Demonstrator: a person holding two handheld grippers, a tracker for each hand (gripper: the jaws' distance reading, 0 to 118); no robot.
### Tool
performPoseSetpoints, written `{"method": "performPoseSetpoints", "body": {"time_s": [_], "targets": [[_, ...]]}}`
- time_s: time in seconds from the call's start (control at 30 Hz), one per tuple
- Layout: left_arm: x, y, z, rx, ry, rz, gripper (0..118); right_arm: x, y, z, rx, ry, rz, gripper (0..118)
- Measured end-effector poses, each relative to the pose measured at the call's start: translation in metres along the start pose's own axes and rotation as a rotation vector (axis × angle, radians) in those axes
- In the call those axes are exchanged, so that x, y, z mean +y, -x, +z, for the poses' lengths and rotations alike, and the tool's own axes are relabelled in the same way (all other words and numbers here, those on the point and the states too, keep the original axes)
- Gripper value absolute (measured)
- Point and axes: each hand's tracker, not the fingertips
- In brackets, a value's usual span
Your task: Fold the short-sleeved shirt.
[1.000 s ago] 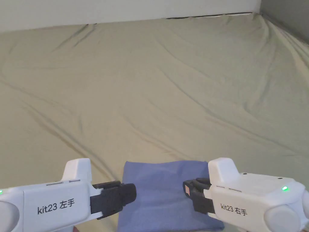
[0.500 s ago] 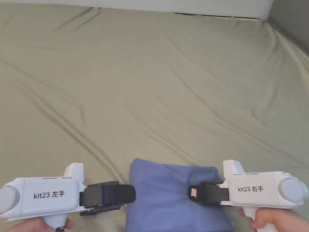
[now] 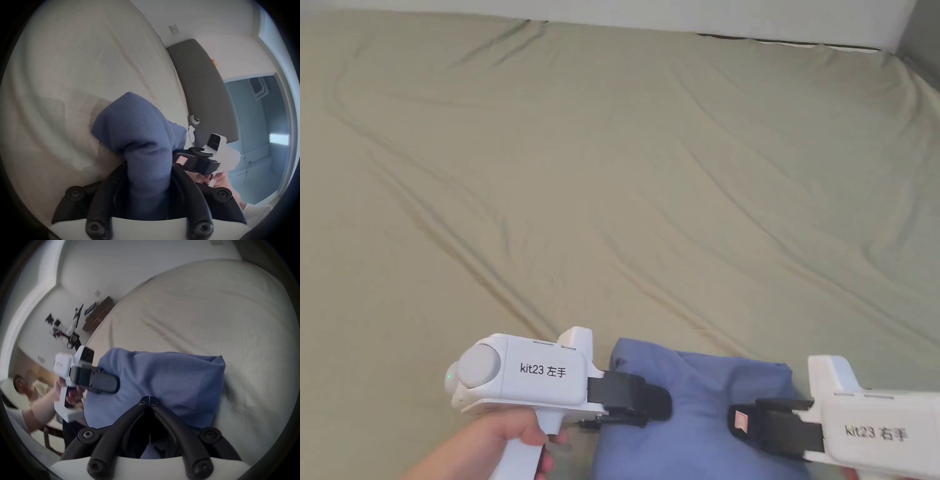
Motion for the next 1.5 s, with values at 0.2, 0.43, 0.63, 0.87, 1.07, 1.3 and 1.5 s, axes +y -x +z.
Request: {"method": "performPoseSetpoints", "body": {"time_s": [0.2,0.43,0.63,0.87,1.07,1.3,1.5], "targets": [[0.01,-0.029,0.082,0.205,0.039,-0.162,23,-0.002,0.029,0.033,0.079,-0.077,0.035,0],[0.035,-0.024,0.223,0.228,-0.022,-0.134,23,0.002,0.075,0.039,0.11,-0.092,0.083,0],[0.055,0.035,0.306,0.595,0.034,-0.089,23,-0.003,0.073,0.038,0.136,-0.094,0.11,0],[0.057,0.097,0.35,0.861,0.091,-0.004,23,-0.003,0.073,0.04,0.08,-0.08,0.135,0],[0.045,0.104,0.38,0.906,-0.135,0.06,92,-0.004,0.072,0.041,0.058,-0.077,0.149,0],[0.036,0.071,0.412,1.34,-0.299,-0.089,113,-0.012,0.07,0.04,0.006,-0.065,0.199,0],[0.014,-0.006,0.367,1.31,-0.406,-0.322,1,-0.017,0.065,0.058,-0.028,-0.099,0.228,0]]}}
